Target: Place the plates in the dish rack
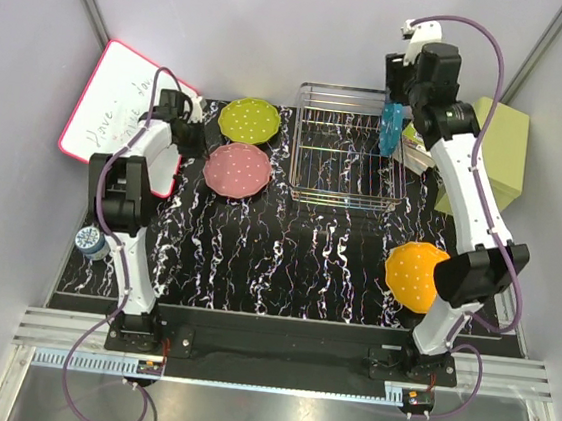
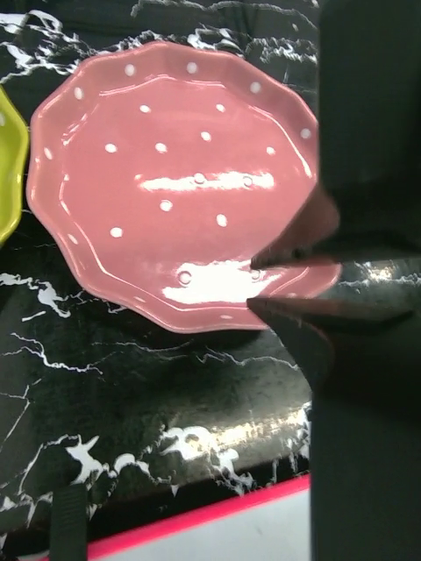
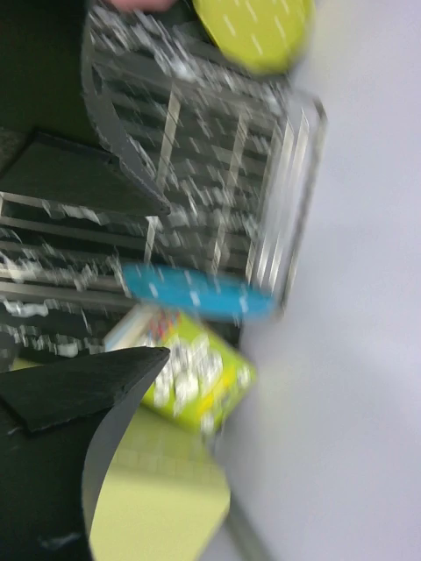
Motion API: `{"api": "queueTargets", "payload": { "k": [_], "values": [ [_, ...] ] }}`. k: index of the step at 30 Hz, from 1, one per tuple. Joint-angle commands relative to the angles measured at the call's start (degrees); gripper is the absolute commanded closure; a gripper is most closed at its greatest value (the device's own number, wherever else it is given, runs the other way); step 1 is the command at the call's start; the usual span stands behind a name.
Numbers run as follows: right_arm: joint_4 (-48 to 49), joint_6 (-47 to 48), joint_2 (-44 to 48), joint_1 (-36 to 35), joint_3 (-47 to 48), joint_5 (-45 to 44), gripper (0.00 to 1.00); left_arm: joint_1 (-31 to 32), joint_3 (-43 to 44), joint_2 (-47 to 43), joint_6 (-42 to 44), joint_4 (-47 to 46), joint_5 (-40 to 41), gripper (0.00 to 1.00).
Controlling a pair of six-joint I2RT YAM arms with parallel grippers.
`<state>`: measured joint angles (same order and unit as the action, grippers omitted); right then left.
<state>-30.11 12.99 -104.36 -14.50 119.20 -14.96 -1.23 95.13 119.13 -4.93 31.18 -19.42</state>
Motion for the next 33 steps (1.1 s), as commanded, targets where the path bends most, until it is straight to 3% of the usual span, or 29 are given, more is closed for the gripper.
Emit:
{"api": "queueTargets", "payload": {
  "k": [1,7,19,23,33],
  "values": [
    [-5.58,-4.82,3.01,-1.49,-9.91,21.17,0.34,0.97,4.63,-0.04,0.27,0.46,-4.31,1.00],
    [-4.70,-9.55,5.48,-1.76,-21.97,29.90,0.30,5.89,0.94,0.92,0.62,0.99,-5.11,1.00],
    [-3.47,-15.53,6.53,-3.78,-30.07,35.96,0.27,14.24,-10.57,-3.63,-1.66,1.34,1.40,1.00],
    [-1.80,-18.17,8.63,-4.83,-34.90,37.72,0.26,15.56,-19.69,-8.99,-5.78,1.25,8.25,1.00],
    [1.80,-24.06,11.37,-6.24,-49.49,45.53,0.24,23.89,-43.43,-23.84,-16.94,-2.34,0.97,1.00]
  ]
}}
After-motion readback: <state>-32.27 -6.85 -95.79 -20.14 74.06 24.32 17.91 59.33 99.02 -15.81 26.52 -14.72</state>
